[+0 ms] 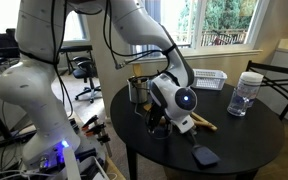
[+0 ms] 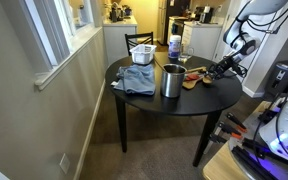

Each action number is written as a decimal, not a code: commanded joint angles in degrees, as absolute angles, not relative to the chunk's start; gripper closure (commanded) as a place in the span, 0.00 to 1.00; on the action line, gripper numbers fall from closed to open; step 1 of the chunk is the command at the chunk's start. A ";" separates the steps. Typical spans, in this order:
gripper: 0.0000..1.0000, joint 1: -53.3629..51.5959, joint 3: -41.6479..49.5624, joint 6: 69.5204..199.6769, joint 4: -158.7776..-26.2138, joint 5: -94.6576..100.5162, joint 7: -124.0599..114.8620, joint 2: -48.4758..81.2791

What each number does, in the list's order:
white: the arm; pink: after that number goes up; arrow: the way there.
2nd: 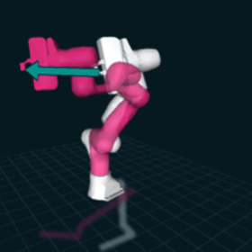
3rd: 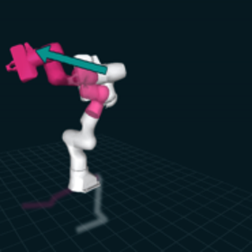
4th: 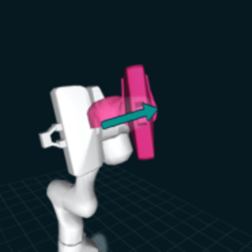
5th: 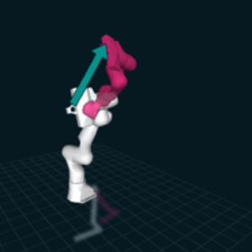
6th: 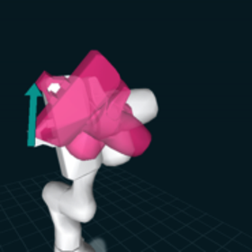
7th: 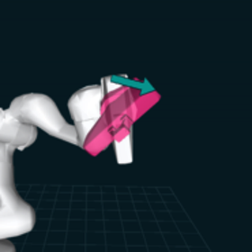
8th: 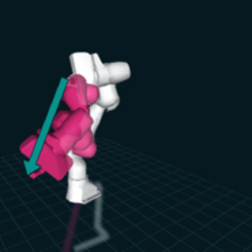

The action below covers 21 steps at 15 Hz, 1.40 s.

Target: Put the wooden spoon in the silver can

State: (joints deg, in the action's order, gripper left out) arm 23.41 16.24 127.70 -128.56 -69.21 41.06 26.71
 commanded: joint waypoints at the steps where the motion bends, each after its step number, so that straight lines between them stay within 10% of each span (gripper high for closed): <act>1: 0.85 24.68 15.60 126.01 -128.73 -71.92 45.41 26.54; 5: 0.98 24.65 15.95 124.60 -129.58 -73.16 46.28 24.85; 21: 0.94 27.33 20.99 83.32 -130.10 -79.32 32.47 15.97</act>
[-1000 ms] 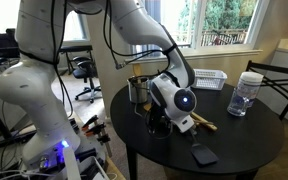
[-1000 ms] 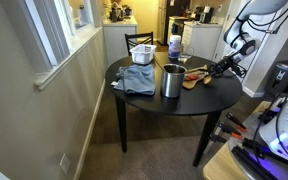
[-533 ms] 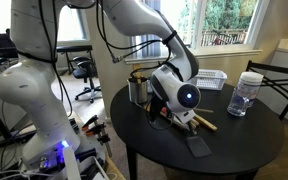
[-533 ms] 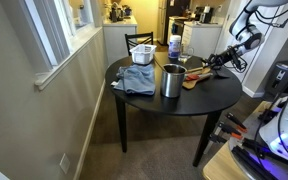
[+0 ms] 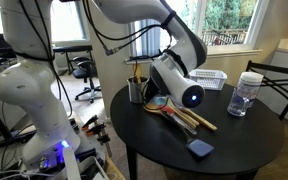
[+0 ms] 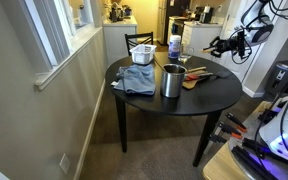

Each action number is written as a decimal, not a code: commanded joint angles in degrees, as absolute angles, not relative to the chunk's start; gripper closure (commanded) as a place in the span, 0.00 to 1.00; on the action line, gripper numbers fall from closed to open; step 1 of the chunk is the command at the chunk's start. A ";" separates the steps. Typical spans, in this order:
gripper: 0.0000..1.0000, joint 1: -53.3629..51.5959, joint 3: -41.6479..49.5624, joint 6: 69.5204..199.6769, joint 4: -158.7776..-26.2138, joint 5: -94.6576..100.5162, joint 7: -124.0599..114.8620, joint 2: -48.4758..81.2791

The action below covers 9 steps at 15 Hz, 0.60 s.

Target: Put the wooden spoon in the silver can

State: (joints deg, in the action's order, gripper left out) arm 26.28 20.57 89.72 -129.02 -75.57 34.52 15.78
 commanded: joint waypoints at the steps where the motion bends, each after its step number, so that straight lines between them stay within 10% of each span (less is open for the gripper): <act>1: 0.94 27.31 21.26 81.56 -130.23 -80.27 32.06 16.25; 9: 0.94 26.93 21.71 72.50 -131.25 -88.16 29.30 18.90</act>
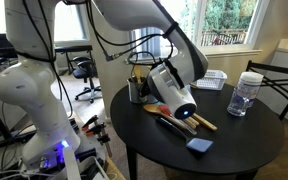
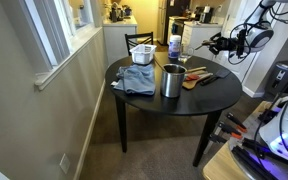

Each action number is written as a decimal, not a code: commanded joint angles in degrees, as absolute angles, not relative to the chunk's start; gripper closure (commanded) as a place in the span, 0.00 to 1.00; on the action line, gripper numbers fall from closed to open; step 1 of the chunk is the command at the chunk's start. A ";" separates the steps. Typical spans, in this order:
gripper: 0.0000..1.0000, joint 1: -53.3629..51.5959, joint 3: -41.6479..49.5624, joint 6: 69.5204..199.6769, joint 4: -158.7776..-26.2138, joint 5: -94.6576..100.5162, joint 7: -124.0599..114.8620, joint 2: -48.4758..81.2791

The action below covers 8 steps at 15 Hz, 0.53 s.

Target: Put the wooden spoon in the silver can

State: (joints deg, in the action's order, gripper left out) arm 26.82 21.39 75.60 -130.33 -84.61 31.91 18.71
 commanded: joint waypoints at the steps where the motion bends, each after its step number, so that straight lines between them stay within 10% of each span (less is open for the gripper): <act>1: 0.94 26.70 21.71 71.96 -131.75 -89.21 28.69 18.40; 8: 0.94 24.18 21.04 66.94 -135.62 -92.08 22.56 14.75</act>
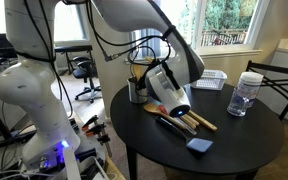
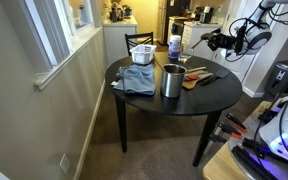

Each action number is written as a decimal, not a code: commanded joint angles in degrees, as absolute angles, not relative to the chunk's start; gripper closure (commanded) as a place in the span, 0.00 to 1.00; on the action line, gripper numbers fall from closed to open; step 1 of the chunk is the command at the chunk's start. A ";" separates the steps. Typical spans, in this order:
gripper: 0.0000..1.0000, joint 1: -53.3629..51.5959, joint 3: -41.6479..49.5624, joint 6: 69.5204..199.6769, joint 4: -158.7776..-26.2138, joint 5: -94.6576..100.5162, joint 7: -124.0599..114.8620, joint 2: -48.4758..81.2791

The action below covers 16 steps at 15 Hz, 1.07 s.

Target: Put the wooden spoon in the silver can

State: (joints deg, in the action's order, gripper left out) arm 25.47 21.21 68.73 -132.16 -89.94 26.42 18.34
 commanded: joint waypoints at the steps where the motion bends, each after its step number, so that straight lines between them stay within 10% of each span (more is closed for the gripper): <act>1: 0.94 23.47 20.83 66.47 -136.40 -92.38 21.79 13.89; 16: 0.94 13.79 15.39 70.33 -148.33 -98.68 8.74 0.88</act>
State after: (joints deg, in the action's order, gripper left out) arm 14.87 16.51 67.86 -144.08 -96.71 12.63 5.72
